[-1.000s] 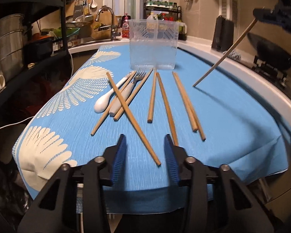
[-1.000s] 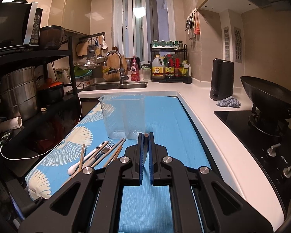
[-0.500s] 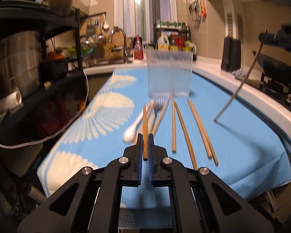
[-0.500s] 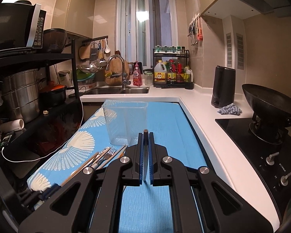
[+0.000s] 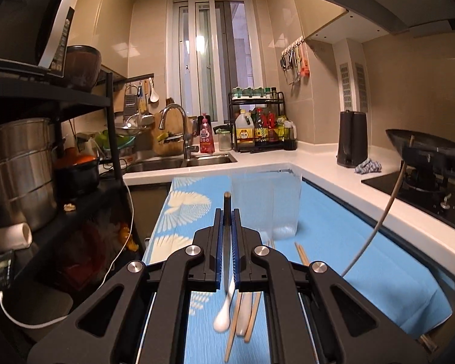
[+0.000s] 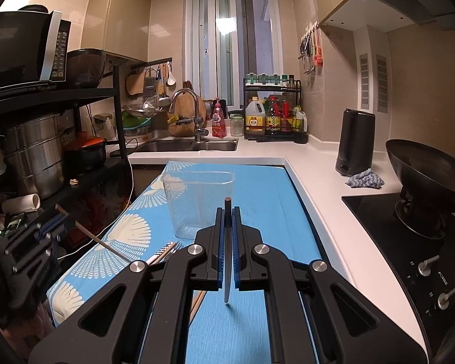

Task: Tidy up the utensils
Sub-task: 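Lower the chopsticks into the clear container and open both tools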

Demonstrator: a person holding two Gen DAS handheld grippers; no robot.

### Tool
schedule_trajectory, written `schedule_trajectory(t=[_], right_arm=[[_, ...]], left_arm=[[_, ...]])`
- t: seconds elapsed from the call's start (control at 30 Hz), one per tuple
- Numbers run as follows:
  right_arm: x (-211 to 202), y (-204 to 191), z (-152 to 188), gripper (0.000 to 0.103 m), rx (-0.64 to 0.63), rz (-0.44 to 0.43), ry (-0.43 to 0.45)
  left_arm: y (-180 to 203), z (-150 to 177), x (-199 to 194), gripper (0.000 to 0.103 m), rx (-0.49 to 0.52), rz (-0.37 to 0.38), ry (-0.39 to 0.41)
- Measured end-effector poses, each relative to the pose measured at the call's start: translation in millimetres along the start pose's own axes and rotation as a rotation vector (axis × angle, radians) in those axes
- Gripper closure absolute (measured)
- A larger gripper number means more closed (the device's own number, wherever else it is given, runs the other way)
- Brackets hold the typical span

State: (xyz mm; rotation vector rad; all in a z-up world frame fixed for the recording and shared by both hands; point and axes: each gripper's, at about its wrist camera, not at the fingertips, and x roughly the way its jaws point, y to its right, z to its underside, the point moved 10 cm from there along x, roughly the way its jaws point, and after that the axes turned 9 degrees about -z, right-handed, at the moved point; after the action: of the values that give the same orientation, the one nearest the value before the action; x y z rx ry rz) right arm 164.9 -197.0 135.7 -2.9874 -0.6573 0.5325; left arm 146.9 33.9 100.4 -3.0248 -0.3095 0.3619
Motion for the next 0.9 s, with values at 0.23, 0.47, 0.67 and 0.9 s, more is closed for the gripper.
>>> schedule_trajectory(t=[0.23, 0.47, 0.67, 0.9], right_arm=[[15, 4, -30, 0.098, 0.0, -0.02, -0.043], [42, 3, -62, 0.098, 0.027, -0.061, -0.12], [67, -2, -90, 0.098, 0.029, -0.092, -0.174], [86, -3, -137, 0.098, 0.044, -0.142, -0.193]], left_arm=[[-6, -43, 32, 0.098, -0.041, 0.073, -0.121], [-3, -64, 55, 0.098, -0.057, 0.135, -0.258], [-4, -79, 75, 0.098, -0.064, 0.149, -0.33], [-1, -112, 98, 0.098, -0.076, 0.173, -0.363]])
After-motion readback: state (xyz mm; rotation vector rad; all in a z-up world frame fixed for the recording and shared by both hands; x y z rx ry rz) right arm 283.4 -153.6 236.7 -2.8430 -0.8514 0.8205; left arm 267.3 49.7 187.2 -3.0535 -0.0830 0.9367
